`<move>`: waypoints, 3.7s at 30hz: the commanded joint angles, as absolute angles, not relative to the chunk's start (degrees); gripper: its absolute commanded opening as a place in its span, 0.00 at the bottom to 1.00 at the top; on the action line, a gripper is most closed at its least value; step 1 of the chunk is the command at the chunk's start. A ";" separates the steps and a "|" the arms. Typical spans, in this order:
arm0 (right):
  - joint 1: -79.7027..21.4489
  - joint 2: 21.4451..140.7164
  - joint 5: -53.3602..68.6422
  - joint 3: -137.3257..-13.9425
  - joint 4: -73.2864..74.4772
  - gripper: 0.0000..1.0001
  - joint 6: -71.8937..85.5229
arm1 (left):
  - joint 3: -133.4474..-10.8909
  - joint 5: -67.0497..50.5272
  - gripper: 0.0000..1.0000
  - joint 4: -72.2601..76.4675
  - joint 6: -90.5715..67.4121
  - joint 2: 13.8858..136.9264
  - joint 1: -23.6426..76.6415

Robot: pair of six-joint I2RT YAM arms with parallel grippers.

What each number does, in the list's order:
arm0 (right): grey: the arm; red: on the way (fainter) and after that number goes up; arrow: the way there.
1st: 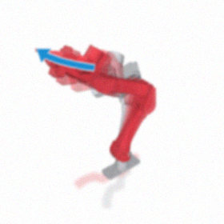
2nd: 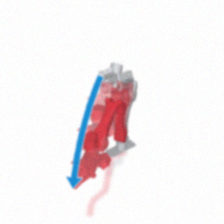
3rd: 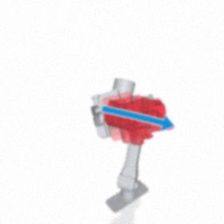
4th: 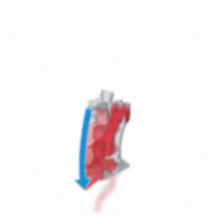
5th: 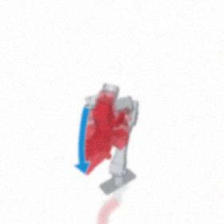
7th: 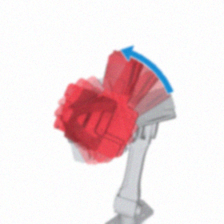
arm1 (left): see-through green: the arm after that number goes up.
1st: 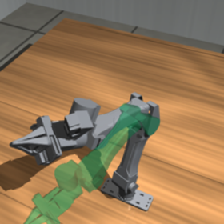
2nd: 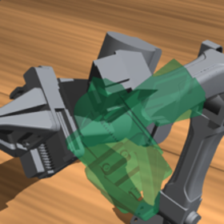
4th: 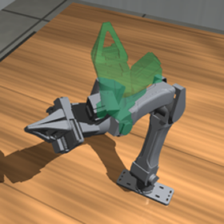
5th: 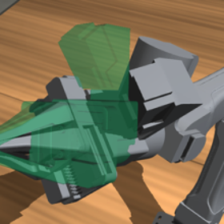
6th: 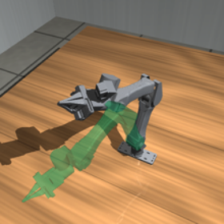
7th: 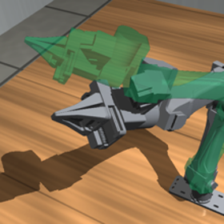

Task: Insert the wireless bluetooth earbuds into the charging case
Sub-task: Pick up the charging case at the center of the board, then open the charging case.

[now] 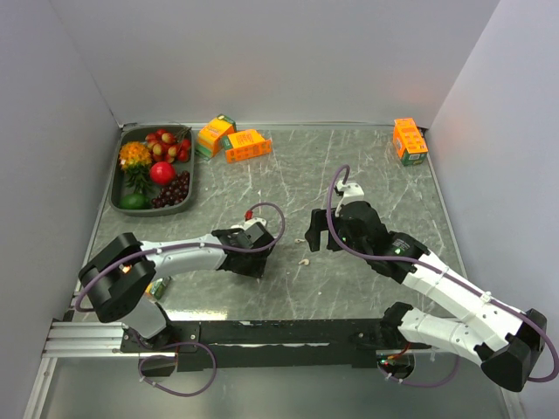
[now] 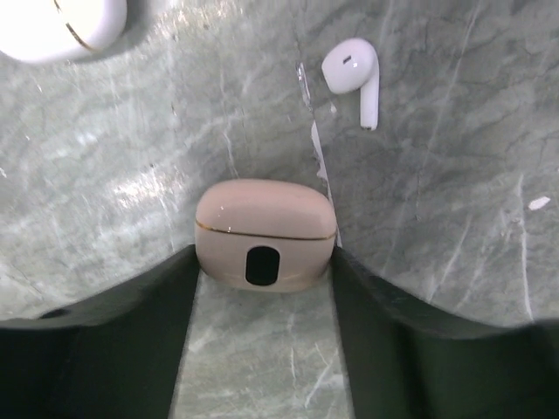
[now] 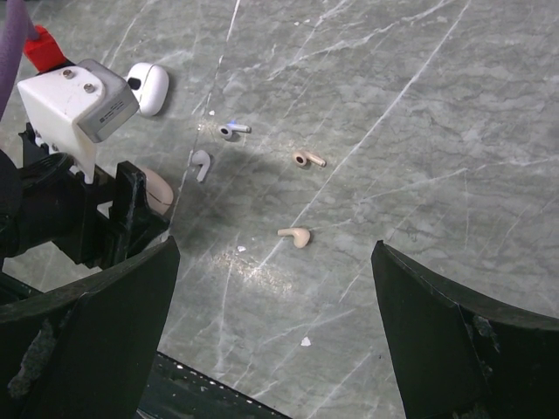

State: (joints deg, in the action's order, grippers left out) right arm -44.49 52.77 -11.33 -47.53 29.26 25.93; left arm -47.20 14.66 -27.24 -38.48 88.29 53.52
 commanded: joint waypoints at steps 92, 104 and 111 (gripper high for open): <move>-58.27 77.52 -3.34 -76.29 36.03 0.93 19.95 | -14.59 18.19 0.01 40.43 6.42 45.88 66.44; -57.92 77.08 -5.18 -75.68 37.00 0.92 20.39 | -14.15 19.16 0.01 39.64 6.86 44.38 67.06; -57.31 75.68 -5.54 -75.85 37.44 0.92 20.48 | -13.45 19.69 0.01 39.55 6.68 43.77 67.15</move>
State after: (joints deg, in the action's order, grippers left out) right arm -57.87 76.82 -4.12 -73.60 36.91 20.10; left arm -13.41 18.57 38.20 6.63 44.93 66.63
